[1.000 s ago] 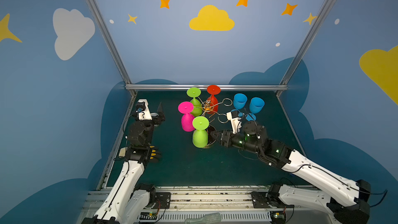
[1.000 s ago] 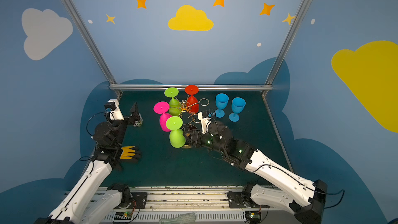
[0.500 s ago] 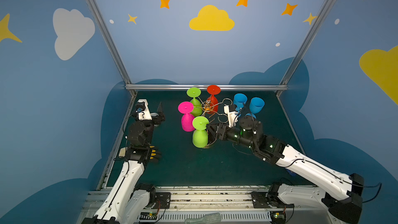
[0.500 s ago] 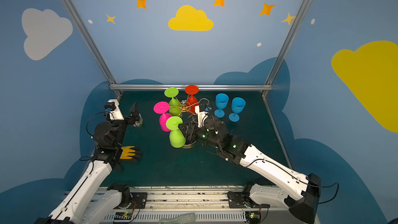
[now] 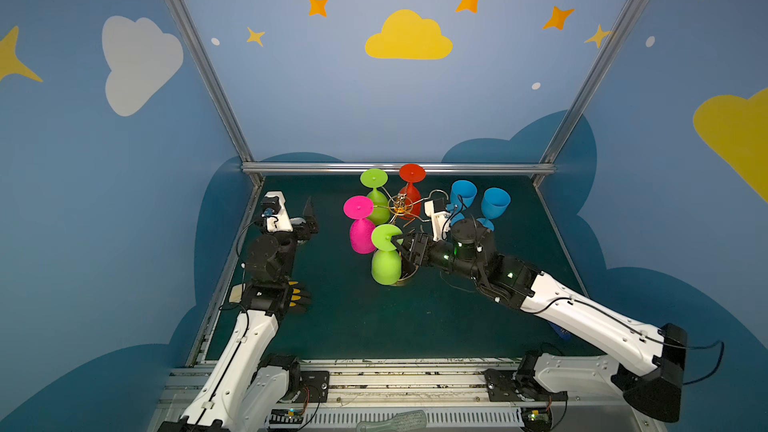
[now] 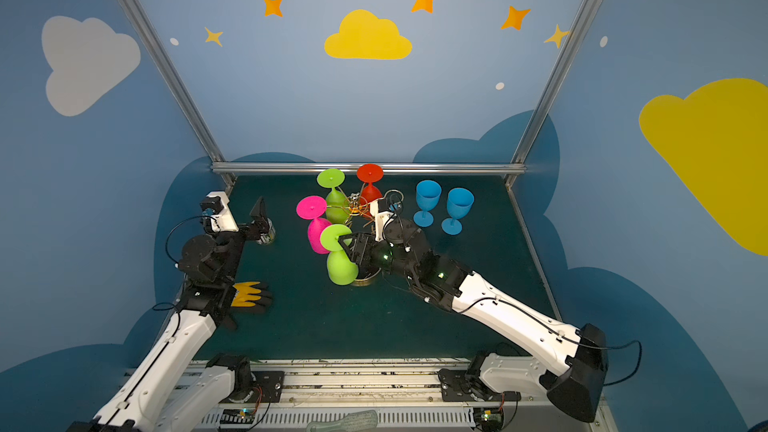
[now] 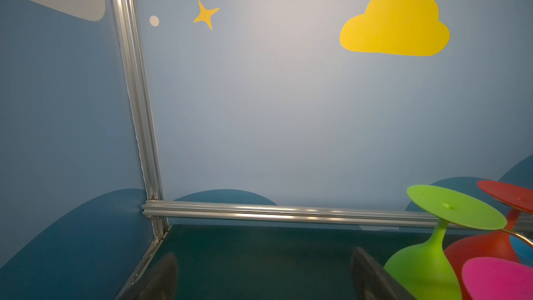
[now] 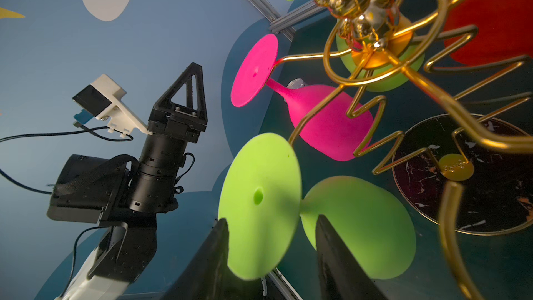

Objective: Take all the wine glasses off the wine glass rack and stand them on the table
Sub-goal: 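Reach the right gripper toward the lime green glass on the rack, then close the right gripper on the lime green glass foot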

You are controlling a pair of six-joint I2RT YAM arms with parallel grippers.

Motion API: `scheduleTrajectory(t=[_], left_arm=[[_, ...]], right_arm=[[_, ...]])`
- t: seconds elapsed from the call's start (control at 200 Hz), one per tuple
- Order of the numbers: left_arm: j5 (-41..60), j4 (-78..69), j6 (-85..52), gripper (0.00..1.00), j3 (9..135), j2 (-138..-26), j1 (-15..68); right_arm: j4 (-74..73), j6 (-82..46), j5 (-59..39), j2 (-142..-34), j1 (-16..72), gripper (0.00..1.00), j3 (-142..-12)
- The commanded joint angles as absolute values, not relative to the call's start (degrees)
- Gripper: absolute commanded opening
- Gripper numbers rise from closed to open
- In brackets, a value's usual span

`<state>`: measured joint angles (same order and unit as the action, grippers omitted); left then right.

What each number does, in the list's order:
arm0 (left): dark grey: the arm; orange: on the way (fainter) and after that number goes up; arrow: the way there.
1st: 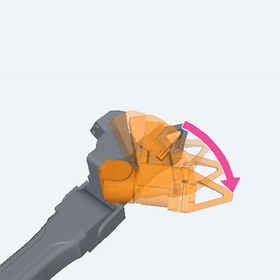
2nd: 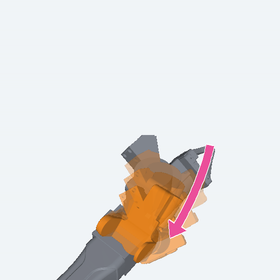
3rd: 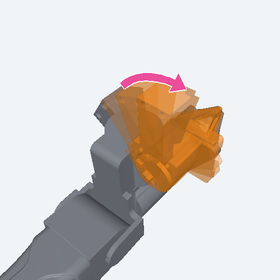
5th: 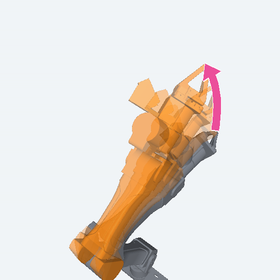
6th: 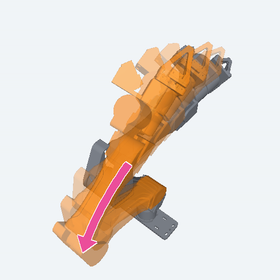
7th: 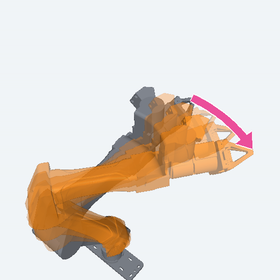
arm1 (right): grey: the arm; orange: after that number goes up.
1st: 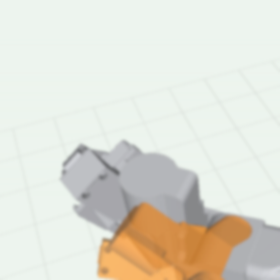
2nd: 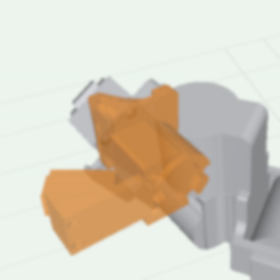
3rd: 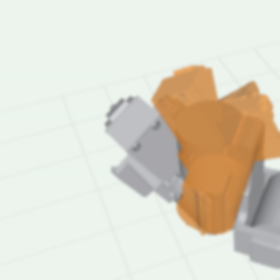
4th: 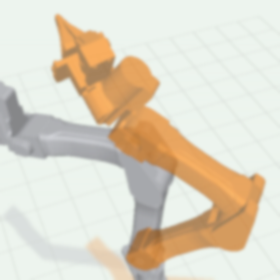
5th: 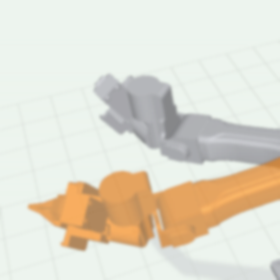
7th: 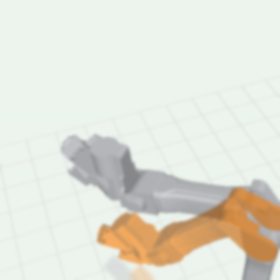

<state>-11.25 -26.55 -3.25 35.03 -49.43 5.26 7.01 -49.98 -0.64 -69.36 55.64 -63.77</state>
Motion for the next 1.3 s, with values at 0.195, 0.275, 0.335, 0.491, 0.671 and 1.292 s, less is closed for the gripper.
scheduleTrajectory(t=[0.195,0.275,0.335,0.491,0.671,1.292], left_arm=[[-11.64,-27.13,-3.69,0.92,34.67,-48.54,5.10],[-11.62,-27.17,-3.67,0.92,34.72,-48.45,5.10],[-11.62,-27.21,-3.60,0.92,34.72,-48.42,5.12],[-11.64,-27.16,-3.56,0.92,34.72,-48.43,5.10],[-11.73,-27.17,-3.60,0.92,34.67,-48.38,5.10],[-11.87,-27.26,-3.78,0.93,34.64,-47.90,5.10]], right_arm=[[5.01,-51.67,-2.02,-70.04,54.67,0.28,-65.31],[4.77,-52.09,-2.26,-70.05,54.45,0.22,-65.06],[4.66,-52.38,-2.50,-69.93,54.29,0.17,-65.00],[3.79,-53.24,-2.99,-69.56,53.89,0.09,-64.50],[2.60,-54.28,-3.73,-68.82,53.44,0.00,-63.97],[-0.86,-57.62,-6.46,-67.85,50.37,0.00,-65.39]])
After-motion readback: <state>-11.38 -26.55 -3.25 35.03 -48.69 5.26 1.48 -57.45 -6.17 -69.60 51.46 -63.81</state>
